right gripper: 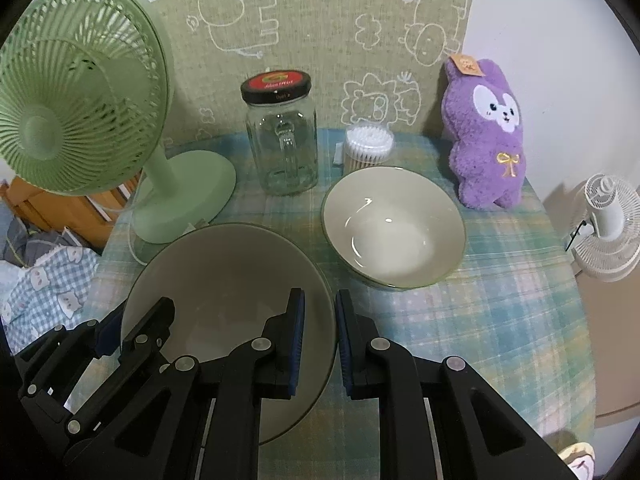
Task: Organize plates and bowls
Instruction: 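Lift the cream bowl with both grippers and carry it toward the plate stack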
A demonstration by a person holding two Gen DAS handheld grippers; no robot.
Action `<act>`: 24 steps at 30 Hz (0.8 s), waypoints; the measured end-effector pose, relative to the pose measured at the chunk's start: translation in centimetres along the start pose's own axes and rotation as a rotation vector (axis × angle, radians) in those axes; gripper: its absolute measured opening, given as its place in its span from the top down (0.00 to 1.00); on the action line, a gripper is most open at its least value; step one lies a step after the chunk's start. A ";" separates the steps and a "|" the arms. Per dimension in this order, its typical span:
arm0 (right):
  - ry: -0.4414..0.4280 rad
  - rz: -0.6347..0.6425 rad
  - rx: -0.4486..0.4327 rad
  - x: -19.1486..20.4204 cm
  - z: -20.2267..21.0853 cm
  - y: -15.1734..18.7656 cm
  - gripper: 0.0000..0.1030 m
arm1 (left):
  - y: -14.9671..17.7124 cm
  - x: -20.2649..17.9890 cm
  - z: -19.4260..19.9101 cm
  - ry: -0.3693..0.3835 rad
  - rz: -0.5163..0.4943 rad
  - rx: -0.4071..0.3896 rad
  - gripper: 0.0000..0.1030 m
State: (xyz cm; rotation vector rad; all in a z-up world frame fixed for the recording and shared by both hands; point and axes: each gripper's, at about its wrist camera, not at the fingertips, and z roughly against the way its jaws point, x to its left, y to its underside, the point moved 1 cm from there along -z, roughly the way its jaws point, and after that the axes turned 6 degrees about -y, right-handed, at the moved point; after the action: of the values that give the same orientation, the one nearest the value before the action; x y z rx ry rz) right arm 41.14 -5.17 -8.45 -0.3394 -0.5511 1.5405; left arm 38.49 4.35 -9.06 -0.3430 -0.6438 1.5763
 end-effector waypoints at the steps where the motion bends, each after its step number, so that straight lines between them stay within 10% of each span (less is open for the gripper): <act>1: -0.002 0.001 -0.003 -0.1 0.5 0.1 0.82 | 0.0 0.0 0.4 -0.002 0.003 -0.003 0.87; 24: -0.034 0.028 -0.058 -2.3 9.7 3.7 0.82 | 3.5 -1.6 9.5 -0.031 0.053 -0.055 0.87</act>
State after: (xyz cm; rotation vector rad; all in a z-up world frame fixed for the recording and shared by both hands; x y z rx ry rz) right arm 32.94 -8.65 -2.59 -0.3673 -0.6215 1.5620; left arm 30.37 0.92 -3.76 -0.3801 -0.7075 1.6197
